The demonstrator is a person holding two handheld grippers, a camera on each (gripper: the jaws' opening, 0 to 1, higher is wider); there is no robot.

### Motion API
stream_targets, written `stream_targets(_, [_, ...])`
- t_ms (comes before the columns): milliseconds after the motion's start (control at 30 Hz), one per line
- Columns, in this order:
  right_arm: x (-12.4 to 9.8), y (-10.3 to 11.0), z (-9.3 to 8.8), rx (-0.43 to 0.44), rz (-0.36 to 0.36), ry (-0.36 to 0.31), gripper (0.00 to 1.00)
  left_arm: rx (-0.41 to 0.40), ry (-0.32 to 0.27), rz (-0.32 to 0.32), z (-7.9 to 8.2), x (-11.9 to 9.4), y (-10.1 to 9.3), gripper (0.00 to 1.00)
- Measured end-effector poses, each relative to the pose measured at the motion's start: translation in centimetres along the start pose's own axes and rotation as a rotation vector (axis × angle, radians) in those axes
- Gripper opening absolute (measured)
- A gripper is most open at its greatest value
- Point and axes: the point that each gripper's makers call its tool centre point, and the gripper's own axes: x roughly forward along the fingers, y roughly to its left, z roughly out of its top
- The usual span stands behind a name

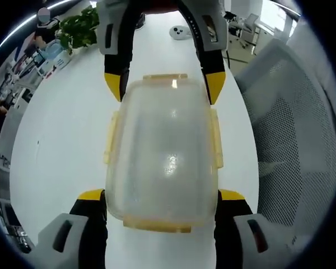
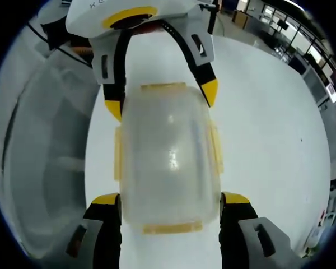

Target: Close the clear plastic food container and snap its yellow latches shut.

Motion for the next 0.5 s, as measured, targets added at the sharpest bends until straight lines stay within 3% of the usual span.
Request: stream_targets(500, [0.24,0.12,0.66,-0.003,0.005,0.011,0.71,-0.009,-0.010,-0.005,-0.69,-0.18,0.00,0.80])
